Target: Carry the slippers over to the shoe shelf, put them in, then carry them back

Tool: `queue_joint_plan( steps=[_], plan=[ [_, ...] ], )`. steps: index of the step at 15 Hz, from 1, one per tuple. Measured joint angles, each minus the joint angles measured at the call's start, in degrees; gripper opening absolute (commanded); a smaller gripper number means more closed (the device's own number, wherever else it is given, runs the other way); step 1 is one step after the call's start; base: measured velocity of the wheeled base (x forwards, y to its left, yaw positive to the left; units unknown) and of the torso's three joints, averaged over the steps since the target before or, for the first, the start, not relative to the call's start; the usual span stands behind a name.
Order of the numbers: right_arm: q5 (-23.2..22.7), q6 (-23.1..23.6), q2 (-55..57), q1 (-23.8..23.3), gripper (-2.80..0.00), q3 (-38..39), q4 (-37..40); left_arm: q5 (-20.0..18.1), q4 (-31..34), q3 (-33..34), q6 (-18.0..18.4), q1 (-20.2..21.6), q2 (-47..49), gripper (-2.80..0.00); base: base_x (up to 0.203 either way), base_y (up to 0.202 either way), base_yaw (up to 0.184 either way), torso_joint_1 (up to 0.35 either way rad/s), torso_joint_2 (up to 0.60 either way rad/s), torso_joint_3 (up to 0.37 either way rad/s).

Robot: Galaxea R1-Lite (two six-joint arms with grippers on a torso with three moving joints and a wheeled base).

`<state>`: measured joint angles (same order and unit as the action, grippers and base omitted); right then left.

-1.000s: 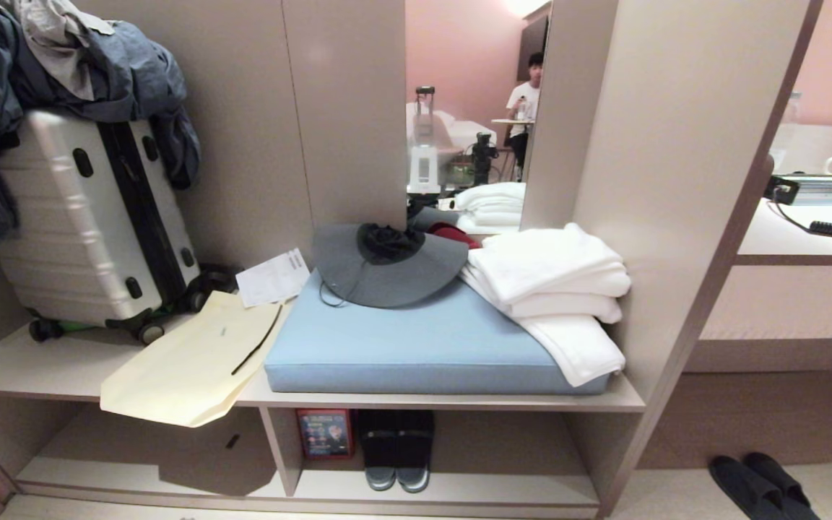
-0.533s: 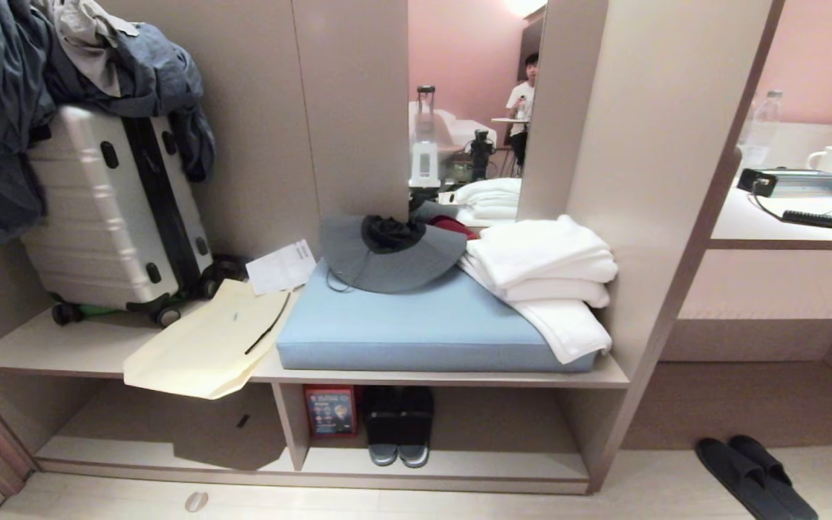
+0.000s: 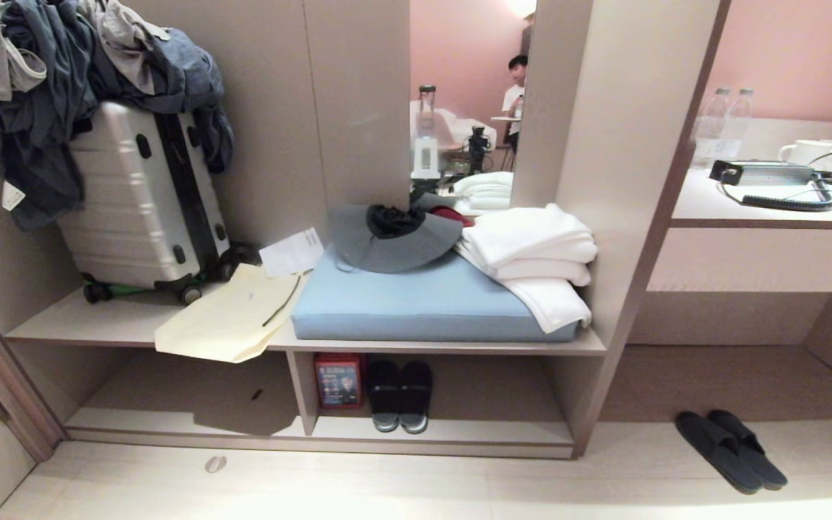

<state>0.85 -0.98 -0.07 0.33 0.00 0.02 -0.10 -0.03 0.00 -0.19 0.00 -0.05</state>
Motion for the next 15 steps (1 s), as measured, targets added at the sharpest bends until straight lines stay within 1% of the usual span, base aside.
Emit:
queue_joint_plan(
  steps=[15],
  plan=[
    [0.0,0.0,0.0,0.0,-2.80,0.0,0.0,0.0,0.0,0.0,0.0,0.0,0.0,-2.80,-0.196,0.000,0.001,0.001,0.00,0.003]
  ],
)
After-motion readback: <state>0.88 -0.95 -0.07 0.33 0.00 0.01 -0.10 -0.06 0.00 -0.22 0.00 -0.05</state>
